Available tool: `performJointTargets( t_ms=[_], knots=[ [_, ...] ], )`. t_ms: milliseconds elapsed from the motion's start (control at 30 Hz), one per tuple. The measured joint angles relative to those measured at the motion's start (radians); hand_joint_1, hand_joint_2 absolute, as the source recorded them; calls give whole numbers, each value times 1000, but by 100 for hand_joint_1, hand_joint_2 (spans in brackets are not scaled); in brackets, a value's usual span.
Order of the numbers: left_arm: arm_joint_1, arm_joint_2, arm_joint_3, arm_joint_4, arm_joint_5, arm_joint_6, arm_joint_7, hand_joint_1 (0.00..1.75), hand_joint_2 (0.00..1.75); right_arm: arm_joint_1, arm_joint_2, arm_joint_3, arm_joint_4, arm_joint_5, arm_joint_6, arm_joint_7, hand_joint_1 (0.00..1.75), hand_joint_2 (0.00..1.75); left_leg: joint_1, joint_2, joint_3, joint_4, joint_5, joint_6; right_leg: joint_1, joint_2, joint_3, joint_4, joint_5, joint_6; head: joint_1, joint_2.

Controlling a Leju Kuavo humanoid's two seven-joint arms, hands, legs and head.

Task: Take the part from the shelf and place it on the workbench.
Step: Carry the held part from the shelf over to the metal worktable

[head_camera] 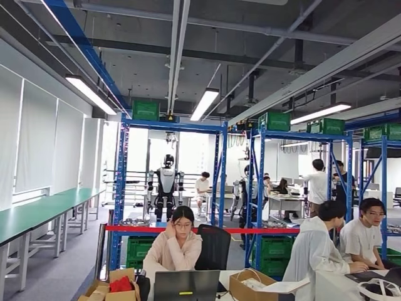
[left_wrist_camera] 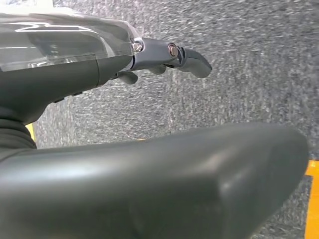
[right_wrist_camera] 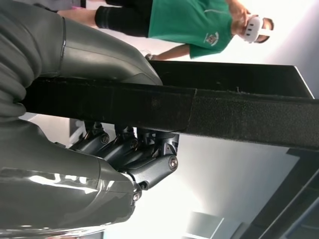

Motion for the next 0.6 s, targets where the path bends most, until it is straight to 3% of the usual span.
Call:
performJointTargets(
  t_ms=[67, 100, 133, 200, 233, 267, 333, 400, 467, 533, 567, 600],
  knots=[
    [-1, 0, 0, 0, -2, 0, 0, 0, 175, 3, 0, 0, 1, 0, 0, 0, 175, 175, -2, -1, 11, 0, -12, 3, -1, 0, -90, 127, -22, 2, 0, 0],
    [-1, 0, 0, 0, -4, 0, 0, 0, 175, 4, 0, -1, 2, 0, 0, -1, 175, 175, -3, -2, 20, 0, -19, 3, -1, 0, -117, 147, -5, 0, 0, 0],
    [-1, 0, 0, 0, -6, 0, 0, 0, 175, 5, 0, -2, 4, 0, 0, -2, 175, 175, -4, -4, 31, 0, -26, 2, 1, 1, -123, 123, 33, -5, 0, 0],
    [-1, -2, 0, 0, -7, -1, 0, 0, 175, 4, 0, -5, 8, 0, -1, -5, 175, 175, -4, -7, 54, -2, -42, -1, 11, 2, -90, -3, 131, -21, 0, 0],
    [-1, -4, 0, 0, -8, -1, 0, 0, 175, 4, 0, -6, 10, 0, -1, -7, 175, 175, -3, -9, 62, -4, -48, -4, 17, 2, -71, -59, 163, -30, 0, 0],
    [-2, -6, 0, 0, -8, -1, 0, 0, 175, 4, 0, -6, 11, 0, -1, -9, 175, 175, -1, -9, 67, -7, -52, -7, 22, 2, -59, -95, 177, -38, -1, 0],
    [-3, -8, 0, 0, -8, -1, 0, 0, 175, 3, 0, -7, 15, 0, -2, -12, 175, 175, 0, -9, 71, -18, -54, -16, 27, 2, -51, -116, 171, -51, -2, 1],
    [-4, -8, 0, 0, -9, -1, 0, 0, 175, 4, 1, -8, 16, 0, -1, -16, 175, 175, -2, -6, 76, -25, -60, -24, 22, 1, -36, -142, 167, -57, -2, 1],
    [-7, -8, 0, 0, -9, -1, 0, 0, 175, 3, 4, -9, 18, 0, 0, -19, 175, 175, -4, -5, 52, 25, -84, -28, 16, -2, -14, -169, 167, -59, -2, 1],
    [-6, -6, 0, 0, -10, 0, 0, 0, 175, 4, 6, -10, 22, 1, 3, -21, 175, 175, -4, -5, -22, 148, -122, -33, 15, -3, 2, -175, 158, -62, -2, 0],
    [-5, -5, 0, 0, -11, 0, 0, 0, 175, 5, 7, -11, 24, 5, 3, -22, 175, 175, -3, -5, -63, 204, -131, -37, 14, -3, 10, -175, 151, -62, -2, 0],
    [-3, -5, 0, 0, -12, 0, 0, 0, 175, 6, 7, -12, 27, 13, 2, -22, 175, 175, -1, -4, -90, 231, -120, -41, 14, -2, 20, -174, 143, -61, -2, 0]
  ],
)
